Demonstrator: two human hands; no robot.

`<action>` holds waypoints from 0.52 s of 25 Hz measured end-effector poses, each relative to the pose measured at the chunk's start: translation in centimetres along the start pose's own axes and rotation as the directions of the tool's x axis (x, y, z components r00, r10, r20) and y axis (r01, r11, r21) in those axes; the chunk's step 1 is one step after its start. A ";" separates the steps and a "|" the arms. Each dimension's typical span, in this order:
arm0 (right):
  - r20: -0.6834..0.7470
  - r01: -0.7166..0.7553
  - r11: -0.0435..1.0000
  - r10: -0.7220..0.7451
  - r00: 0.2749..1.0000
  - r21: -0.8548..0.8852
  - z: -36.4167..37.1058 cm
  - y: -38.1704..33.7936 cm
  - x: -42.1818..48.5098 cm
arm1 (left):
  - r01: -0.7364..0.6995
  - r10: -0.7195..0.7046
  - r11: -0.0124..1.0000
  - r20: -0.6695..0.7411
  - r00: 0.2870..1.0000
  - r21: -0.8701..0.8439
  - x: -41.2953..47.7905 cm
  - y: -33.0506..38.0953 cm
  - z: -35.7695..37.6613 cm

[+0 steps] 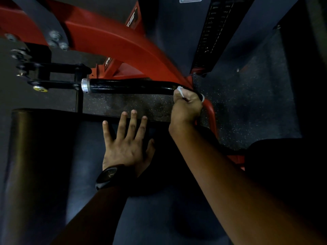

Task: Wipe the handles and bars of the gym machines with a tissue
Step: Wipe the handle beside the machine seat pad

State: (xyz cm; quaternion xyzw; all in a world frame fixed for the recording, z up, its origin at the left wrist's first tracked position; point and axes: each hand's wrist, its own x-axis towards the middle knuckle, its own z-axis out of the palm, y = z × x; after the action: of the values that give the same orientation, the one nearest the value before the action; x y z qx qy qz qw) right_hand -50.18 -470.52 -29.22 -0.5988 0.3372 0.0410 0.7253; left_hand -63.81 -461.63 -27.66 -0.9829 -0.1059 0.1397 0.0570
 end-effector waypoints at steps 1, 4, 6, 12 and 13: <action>-0.008 0.034 0.999 -0.034 0.999 -0.033 0.0 0.4 0.2 | 0.002 -0.002 1.000 0.002 1.000 -0.001 0.0 0.0 -0.1; 0.031 0.232 0.960 -0.230 0.973 -0.159 0.0 1.2 0.2 | 0.001 -0.001 1.000 0.007 1.000 0.000 0.1 0.0 -0.1; 0.059 0.396 0.891 -0.393 0.918 -0.223 0.2 1.6 0.1 | -0.003 0.003 1.000 0.001 1.000 0.008 0.1 0.0 0.0; 0.522 0.790 0.432 -0.594 0.612 -0.434 1.7 0.5 -2.2 | -0.028 0.028 1.000 0.013 1.000 0.000 0.1 -0.1 -0.1; 0.669 0.892 0.285 -0.591 0.451 -0.350 1.5 -0.1 -1.8 | -0.033 0.034 0.999 0.015 0.999 -0.014 0.1 -0.1 -0.2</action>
State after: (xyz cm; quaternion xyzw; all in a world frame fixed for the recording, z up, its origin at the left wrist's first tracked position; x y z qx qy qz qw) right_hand -50.85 -468.61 -28.05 -0.8752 -0.1939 -0.0694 0.4378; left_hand -63.71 -461.55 -27.43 -0.9838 -0.0908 0.1474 0.0472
